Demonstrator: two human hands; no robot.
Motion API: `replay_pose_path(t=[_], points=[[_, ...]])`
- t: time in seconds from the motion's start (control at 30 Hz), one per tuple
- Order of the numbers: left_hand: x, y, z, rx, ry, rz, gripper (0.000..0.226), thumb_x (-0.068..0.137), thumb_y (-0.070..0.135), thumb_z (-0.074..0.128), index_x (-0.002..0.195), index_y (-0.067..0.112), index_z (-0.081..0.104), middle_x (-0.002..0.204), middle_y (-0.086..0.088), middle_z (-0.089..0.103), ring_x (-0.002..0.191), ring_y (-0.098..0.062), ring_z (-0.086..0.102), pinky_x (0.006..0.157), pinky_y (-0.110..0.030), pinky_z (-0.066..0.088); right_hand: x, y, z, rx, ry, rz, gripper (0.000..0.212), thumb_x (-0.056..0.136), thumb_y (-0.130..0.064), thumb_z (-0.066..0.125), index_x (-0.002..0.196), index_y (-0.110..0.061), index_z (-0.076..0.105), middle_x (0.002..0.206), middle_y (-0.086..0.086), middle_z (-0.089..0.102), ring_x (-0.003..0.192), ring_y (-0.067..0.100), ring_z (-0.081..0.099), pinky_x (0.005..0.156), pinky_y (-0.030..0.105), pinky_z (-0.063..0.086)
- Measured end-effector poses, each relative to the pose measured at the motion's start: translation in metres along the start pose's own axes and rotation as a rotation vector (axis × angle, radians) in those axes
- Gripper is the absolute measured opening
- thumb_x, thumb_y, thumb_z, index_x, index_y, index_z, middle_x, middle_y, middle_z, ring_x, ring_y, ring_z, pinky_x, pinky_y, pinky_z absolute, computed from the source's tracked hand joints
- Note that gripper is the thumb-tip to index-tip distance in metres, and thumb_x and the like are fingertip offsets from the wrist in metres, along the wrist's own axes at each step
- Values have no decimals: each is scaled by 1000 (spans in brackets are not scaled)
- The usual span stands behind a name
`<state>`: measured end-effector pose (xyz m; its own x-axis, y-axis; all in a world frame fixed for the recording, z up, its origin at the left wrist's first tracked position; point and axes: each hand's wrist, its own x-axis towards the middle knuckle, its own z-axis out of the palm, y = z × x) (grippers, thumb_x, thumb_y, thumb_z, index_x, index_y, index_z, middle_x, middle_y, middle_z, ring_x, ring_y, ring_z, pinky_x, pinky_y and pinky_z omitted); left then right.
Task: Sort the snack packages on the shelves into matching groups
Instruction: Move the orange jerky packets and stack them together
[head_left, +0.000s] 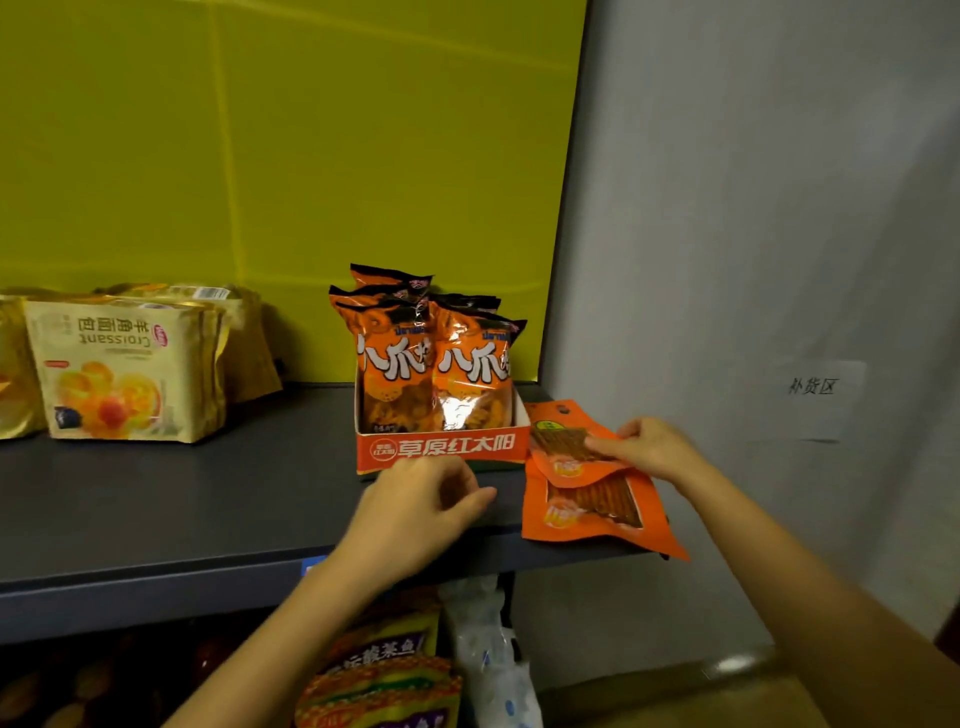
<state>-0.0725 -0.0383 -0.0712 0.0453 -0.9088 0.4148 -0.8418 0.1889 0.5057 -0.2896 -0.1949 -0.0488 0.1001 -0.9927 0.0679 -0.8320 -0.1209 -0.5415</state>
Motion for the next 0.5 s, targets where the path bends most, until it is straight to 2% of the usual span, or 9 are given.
replay_pose_path(t=[0.07, 0.13, 0.23, 0.33, 0.4, 0.47, 0.5], points=[[12, 12, 16, 67, -15, -52, 37, 84, 56, 49, 94, 24, 66, 93, 8, 68, 86, -7, 60, 74, -29, 50, 7, 1, 1, -89, -52, 3, 45, 76, -54, 65, 80, -8, 62, 86, 10, 61, 82, 26, 58, 63, 28, 42], [24, 23, 26, 121, -48, -103, 49, 82, 63, 45, 91, 21, 69, 91, 5, 69, 82, -11, 60, 64, -25, 44, 14, 3, 3, -102, -87, 8, 47, 74, -57, 65, 63, -14, 52, 79, 8, 59, 76, 24, 57, 52, 25, 37], [37, 34, 40, 146, -112, -175, 63, 75, 72, 46, 84, 14, 69, 82, 1, 70, 73, -13, 61, 56, -22, 40, 19, 6, 4, -75, -111, -6, 44, 77, -56, 63, 61, -19, 45, 78, 5, 57, 80, 23, 55, 60, 26, 40], [44, 39, 52, 159, -127, -198, 55, 69, 69, 58, 71, 15, 62, 74, 0, 66, 69, -14, 62, 54, -22, 39, 24, 12, 6, -113, -61, -35, 41, 86, -50, 54, 61, -20, 40, 84, 7, 55, 84, 24, 53, 70, 29, 39], [47, 38, 56, 125, -146, -210, 46, 72, 63, 61, 68, 18, 56, 77, 1, 65, 75, -16, 64, 58, -24, 42, 24, 18, 5, -87, -15, -58, 40, 91, -42, 49, 60, -19, 40, 82, 11, 56, 86, 28, 54, 69, 29, 36], [49, 35, 57, 34, -180, -218, 37, 77, 54, 62, 67, 19, 55, 82, 0, 67, 82, -18, 66, 66, -30, 49, 22, 25, -2, 3, 51, -73, 35, 94, -34, 46, 66, -15, 47, 95, 20, 63, 94, 34, 58, 70, 30, 35], [50, 35, 56, -45, -204, -211, 32, 80, 49, 61, 66, 21, 54, 85, -1, 68, 84, -18, 66, 72, -34, 52, 20, 28, -7, 67, 86, -80, 31, 95, -32, 46, 74, -11, 54, 104, 23, 65, 100, 36, 58, 72, 33, 37]])
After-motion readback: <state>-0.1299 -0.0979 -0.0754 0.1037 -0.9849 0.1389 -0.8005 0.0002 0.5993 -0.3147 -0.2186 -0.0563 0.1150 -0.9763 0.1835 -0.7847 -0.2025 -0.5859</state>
